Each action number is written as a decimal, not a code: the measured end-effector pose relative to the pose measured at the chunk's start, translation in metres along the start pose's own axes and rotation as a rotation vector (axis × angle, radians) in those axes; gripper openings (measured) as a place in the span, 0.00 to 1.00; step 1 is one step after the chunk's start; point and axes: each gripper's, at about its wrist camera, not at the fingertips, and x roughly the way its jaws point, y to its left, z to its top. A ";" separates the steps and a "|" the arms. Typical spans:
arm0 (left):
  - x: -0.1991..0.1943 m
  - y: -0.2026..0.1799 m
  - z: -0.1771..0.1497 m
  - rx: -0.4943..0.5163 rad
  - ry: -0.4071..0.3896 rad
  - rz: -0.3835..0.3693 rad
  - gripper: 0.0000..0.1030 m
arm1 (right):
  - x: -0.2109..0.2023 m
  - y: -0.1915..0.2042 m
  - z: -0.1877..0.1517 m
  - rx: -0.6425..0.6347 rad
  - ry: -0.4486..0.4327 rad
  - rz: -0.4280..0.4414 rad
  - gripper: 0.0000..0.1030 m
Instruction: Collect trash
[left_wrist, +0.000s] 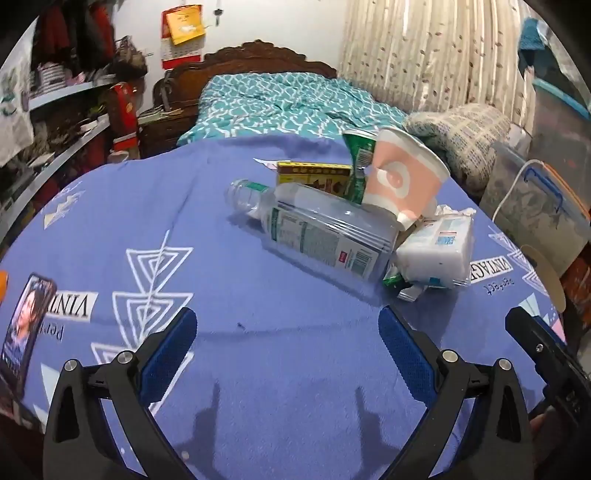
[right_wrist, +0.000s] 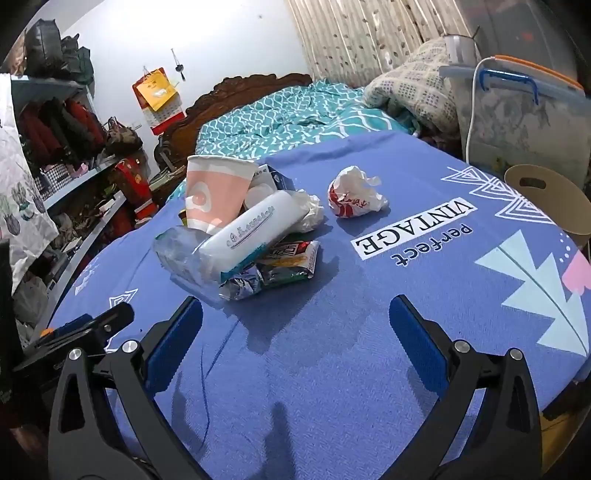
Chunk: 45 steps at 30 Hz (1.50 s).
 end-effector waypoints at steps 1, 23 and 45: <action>-0.003 0.001 -0.001 -0.007 -0.010 0.007 0.91 | 0.000 0.001 0.000 -0.002 0.001 0.005 0.97; -0.029 -0.001 0.065 0.112 -0.207 0.079 0.91 | -0.024 0.035 0.071 -0.080 -0.151 0.012 0.97; -0.012 0.008 0.056 0.112 -0.133 0.062 0.91 | -0.005 0.026 0.066 -0.064 -0.066 -0.040 0.97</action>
